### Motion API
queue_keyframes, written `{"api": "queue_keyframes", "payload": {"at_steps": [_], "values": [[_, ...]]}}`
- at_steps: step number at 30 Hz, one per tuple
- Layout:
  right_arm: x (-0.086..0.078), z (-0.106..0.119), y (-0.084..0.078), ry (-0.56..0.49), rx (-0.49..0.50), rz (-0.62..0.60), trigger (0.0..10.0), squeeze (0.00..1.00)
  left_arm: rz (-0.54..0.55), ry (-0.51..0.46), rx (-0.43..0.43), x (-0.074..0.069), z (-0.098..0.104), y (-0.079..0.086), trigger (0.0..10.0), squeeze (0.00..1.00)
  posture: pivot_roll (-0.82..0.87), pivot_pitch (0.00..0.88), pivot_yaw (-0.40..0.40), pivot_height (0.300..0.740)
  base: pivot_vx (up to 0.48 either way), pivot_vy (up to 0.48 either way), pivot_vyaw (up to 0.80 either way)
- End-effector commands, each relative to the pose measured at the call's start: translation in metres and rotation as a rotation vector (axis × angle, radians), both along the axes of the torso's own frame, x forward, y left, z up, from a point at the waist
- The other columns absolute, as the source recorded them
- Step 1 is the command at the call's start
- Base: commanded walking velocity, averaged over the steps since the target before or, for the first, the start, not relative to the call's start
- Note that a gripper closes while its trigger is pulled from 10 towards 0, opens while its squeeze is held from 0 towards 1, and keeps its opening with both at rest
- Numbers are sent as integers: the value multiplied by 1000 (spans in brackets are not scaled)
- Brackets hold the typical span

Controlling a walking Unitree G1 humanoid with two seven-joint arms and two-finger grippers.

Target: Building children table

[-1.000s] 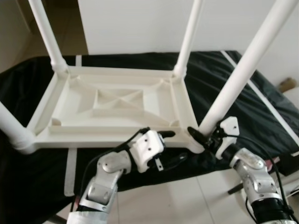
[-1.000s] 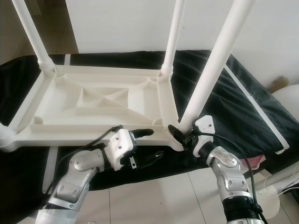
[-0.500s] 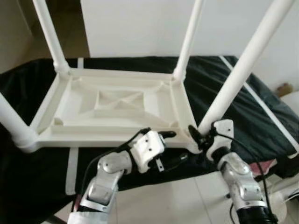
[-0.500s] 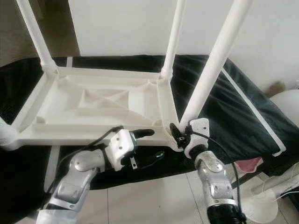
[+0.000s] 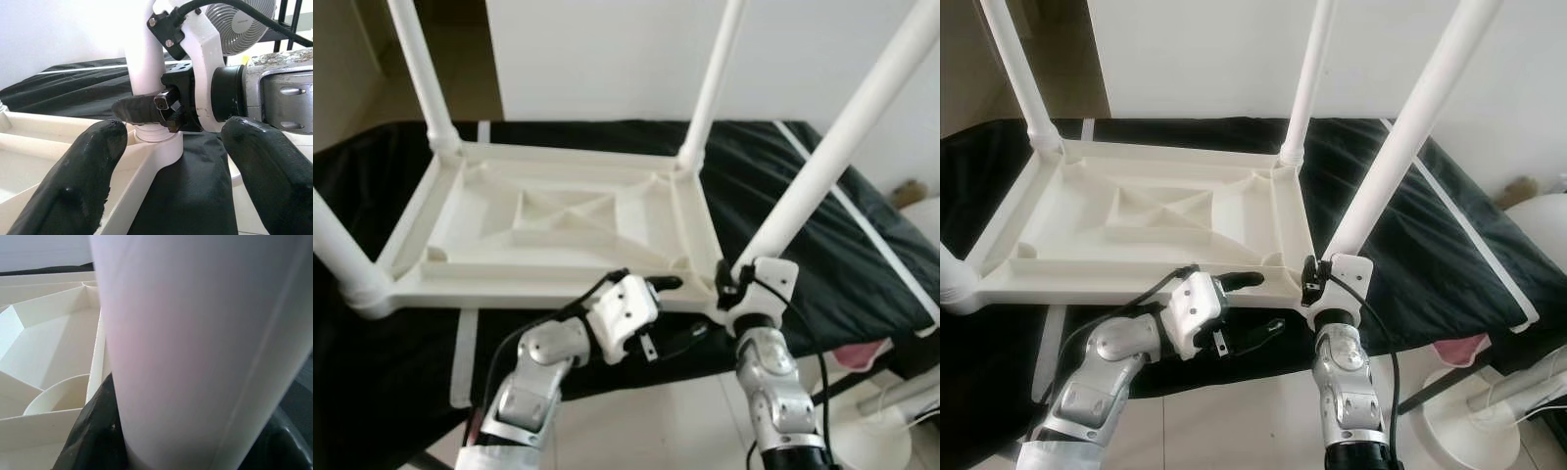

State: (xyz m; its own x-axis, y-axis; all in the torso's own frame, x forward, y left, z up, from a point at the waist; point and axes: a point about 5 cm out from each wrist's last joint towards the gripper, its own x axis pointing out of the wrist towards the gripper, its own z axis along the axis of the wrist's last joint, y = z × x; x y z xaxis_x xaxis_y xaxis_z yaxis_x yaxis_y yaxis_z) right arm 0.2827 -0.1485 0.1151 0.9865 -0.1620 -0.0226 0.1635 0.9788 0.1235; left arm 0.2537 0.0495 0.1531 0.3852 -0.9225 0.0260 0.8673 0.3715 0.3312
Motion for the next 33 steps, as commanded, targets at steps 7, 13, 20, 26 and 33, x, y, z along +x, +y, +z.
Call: {"api": "queue_keyframes", "payload": {"at_steps": [7,13,20,26,33], "values": [[-7,-12,-3,63,24,4,10000,1000,135,-5,-46,5,2,2,10000,0,24,64,-110,740,0,0,0],[-5,-6,0,25,17,32,10000,1000,141,-5,-47,6,3,3,10000,0,23,67,-104,740,0,0,0],[-9,3,-4,-54,0,134,10000,0,148,-11,-48,6,4,4,10000,0,22,69,-100,740,0,0,0],[-14,3,-4,-71,9,184,10000,0,168,-7,-64,8,6,6,10000,0,19,71,-102,740,0,0,0],[-16,2,-6,-69,-50,177,10000,0,213,-8,-92,13,9,8,10000,0,9,78,-102,740,0,0,0]]}}
